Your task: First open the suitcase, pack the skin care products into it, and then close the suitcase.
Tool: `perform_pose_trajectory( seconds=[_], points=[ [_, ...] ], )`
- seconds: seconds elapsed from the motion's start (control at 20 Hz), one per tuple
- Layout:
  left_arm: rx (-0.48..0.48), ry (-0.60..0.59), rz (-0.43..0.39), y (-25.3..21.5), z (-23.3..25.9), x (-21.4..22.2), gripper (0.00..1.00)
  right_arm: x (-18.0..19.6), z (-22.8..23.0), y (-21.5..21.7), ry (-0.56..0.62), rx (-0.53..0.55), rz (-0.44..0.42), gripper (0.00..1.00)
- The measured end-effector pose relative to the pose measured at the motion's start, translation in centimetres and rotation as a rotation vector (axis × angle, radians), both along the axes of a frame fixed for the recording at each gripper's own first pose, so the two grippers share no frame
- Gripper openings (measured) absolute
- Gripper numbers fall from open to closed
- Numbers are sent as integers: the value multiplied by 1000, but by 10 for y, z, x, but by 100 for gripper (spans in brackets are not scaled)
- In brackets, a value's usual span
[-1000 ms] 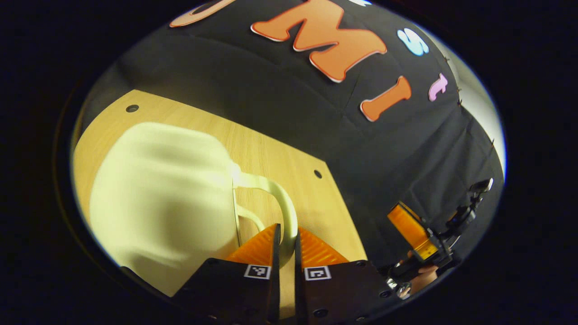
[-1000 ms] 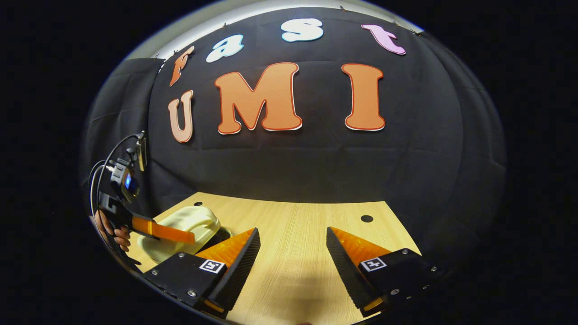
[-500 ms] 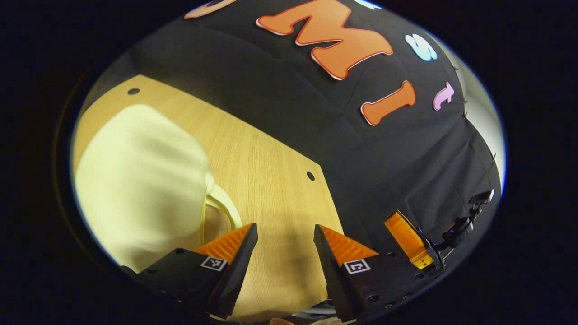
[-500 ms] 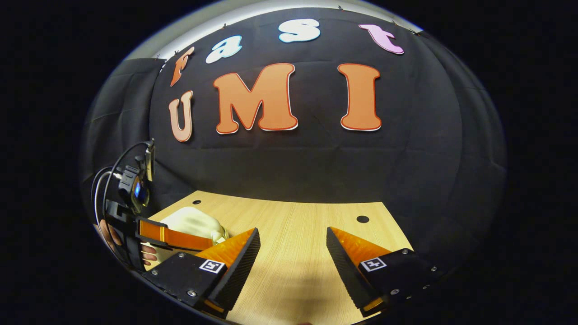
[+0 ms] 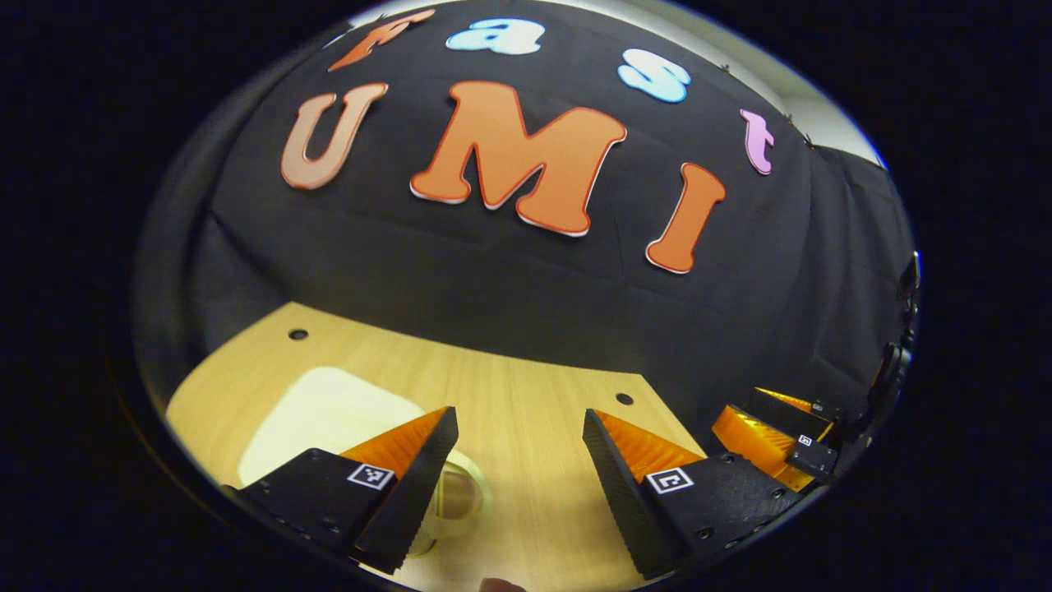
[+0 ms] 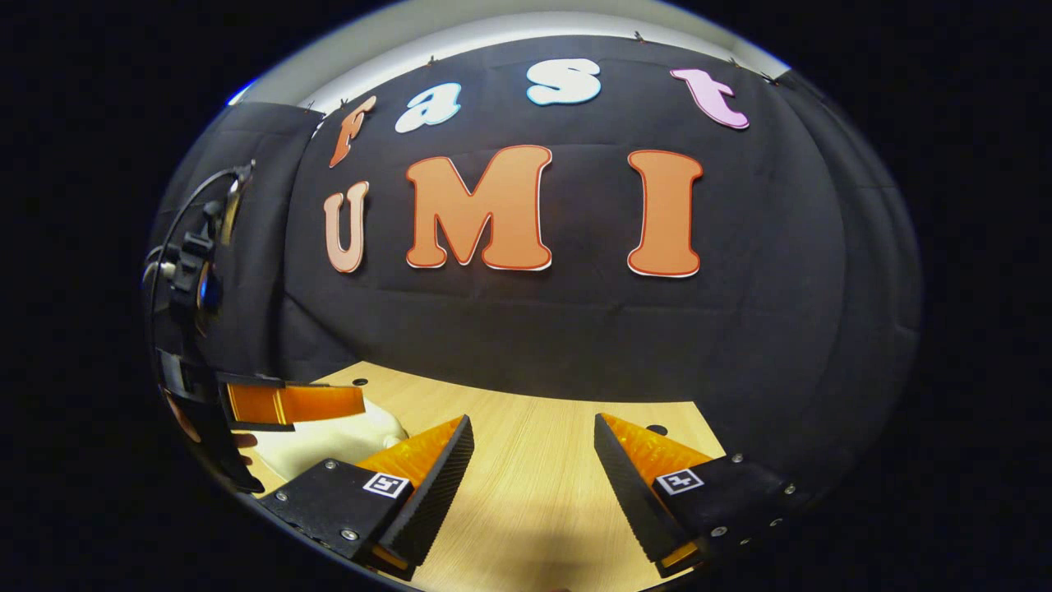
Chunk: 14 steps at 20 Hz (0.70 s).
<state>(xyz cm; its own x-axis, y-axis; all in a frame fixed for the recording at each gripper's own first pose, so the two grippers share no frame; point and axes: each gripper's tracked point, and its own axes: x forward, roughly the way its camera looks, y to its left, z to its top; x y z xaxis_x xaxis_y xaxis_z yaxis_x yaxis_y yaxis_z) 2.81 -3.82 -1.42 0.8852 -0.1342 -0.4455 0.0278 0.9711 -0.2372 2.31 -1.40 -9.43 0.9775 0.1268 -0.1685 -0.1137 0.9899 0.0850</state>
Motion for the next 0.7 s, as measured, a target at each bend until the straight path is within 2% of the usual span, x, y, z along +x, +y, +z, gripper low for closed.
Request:
perform_pose_trajectory(
  seconds=[0.15, 0.3, 0.55, 0.7],
  points=[
    [126, -80, 38, 0, 23, -4, 95, -5, 5, 8, -28, -23, 33, 94],
    [189, -142, 80, -1, 47, -10, 95, -8, 10, 11, -45, -40, 58, 94],
    [248, -293, 99, -14, 90, -17, 95, -17, 29, -2, -107, -77, 75, 95],
    [280, -301, 104, -29, 95, -27, 93, -18, 36, -8, -133, -82, 74, 94]
  ],
)
